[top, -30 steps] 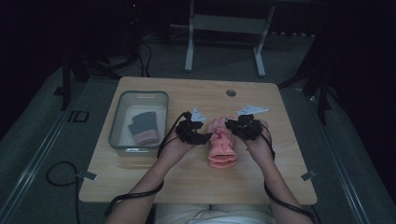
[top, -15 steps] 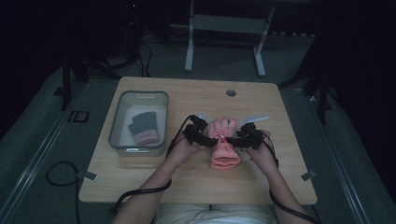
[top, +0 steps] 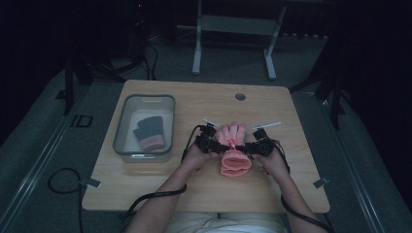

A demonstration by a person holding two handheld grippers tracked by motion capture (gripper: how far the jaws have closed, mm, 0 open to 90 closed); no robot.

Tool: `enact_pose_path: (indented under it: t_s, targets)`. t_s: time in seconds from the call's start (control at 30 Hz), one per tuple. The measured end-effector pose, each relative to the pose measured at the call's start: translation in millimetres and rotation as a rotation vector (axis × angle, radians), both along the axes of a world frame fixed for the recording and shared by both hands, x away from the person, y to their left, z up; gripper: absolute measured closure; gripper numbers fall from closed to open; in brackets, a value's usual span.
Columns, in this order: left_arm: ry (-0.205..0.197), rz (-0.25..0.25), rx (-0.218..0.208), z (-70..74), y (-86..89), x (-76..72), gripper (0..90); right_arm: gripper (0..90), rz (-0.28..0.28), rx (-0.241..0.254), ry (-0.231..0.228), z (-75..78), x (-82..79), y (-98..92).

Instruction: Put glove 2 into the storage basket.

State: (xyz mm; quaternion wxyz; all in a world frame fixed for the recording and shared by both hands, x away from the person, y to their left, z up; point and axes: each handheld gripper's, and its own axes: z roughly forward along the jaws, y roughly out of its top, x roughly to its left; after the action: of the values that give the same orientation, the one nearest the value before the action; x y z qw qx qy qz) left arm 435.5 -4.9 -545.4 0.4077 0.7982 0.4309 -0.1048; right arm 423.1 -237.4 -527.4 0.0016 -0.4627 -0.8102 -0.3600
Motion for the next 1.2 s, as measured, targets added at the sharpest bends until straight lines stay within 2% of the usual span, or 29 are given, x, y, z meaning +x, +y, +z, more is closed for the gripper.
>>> enact_pose_path:
  t_s: [0.07,0.13,0.17,0.2,0.27,0.43,0.83,1.2]
  targets:
    - [-0.033,-0.02,0.025,5.8,-2.2,-1.8,70.1,61.5,-0.004,0.005,-0.018,1.7,-2.7,1.1]
    - [-0.032,-0.029,0.018,10.4,-2.3,-3.2,72.4,63.3,-0.009,0.027,-0.026,2.0,-5.4,-0.8]
    - [-0.036,-0.034,0.02,13.7,-3.2,-4.2,73.0,63.8,-0.011,0.045,-0.02,3.2,-6.1,-2.7]
    - [-0.051,-0.045,0.039,19.7,-4.6,-5.5,73.4,64.1,-0.009,0.053,-0.02,4.9,-7.1,-3.7]
    - [-0.065,-0.048,0.045,28.4,-4.9,-6.3,73.7,64.5,-0.012,0.058,-0.027,11.5,-9.6,-4.3]
    - [-0.106,-0.032,0.062,51.6,0.5,-7.9,73.9,64.8,-0.014,0.049,-0.084,32.2,-12.2,2.3]
    - [-0.149,0.004,0.073,90.2,29.5,-10.5,74.4,65.1,0.008,0.121,-0.126,61.9,-8.7,24.9]
    - [-0.191,0.063,0.089,125.8,65.0,-11.8,74.4,65.1,0.054,0.132,-0.171,95.1,2.9,60.0]
